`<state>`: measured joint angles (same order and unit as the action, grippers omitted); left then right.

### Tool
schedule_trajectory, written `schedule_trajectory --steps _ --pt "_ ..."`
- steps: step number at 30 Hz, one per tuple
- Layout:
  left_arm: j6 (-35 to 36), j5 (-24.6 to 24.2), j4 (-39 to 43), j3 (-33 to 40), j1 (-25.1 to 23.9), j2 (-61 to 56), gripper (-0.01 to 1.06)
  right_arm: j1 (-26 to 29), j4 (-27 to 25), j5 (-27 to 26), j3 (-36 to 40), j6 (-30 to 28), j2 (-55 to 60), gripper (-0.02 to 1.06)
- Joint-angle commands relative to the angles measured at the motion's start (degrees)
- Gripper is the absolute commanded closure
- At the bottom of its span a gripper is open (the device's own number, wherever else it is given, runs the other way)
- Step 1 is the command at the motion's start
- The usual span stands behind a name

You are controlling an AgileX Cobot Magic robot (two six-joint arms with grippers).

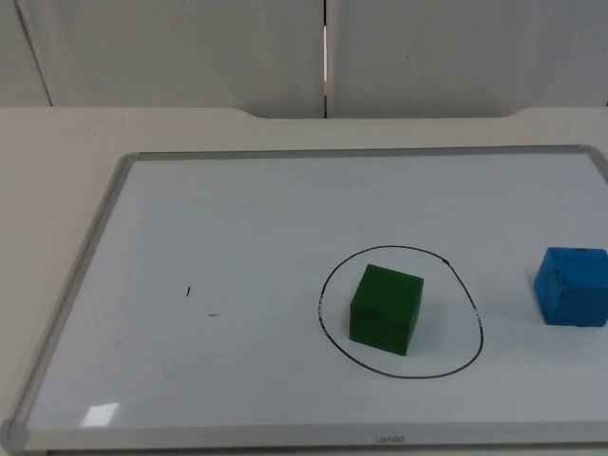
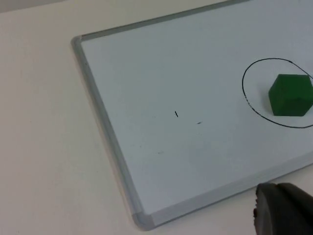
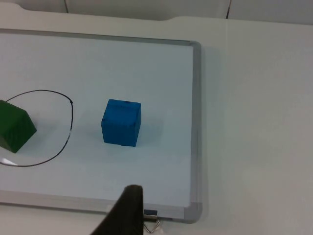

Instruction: Push the two cubes into the marked area.

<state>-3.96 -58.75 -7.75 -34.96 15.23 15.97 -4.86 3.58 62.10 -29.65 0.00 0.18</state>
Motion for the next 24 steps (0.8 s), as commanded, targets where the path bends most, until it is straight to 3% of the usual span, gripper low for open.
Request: schedule_trajectory --steps 1,11,24 --pt "1.88 -0.91 1.83 0.42 0.07 -2.27 1.05 0.1 0.3 -0.26 0.15 0.33 -0.18 -0.01" --pt "3.37 -7.33 4.11 0.42 0.07 -10.6 1.05 0.1 0.2 -0.26 0.15 0.33 -0.18 -0.01" --pt "3.35 -7.33 4.39 0.42 0.07 -15.48 1.05 0.1 0.2 -0.26 0.15 0.33 -0.18 -0.01"
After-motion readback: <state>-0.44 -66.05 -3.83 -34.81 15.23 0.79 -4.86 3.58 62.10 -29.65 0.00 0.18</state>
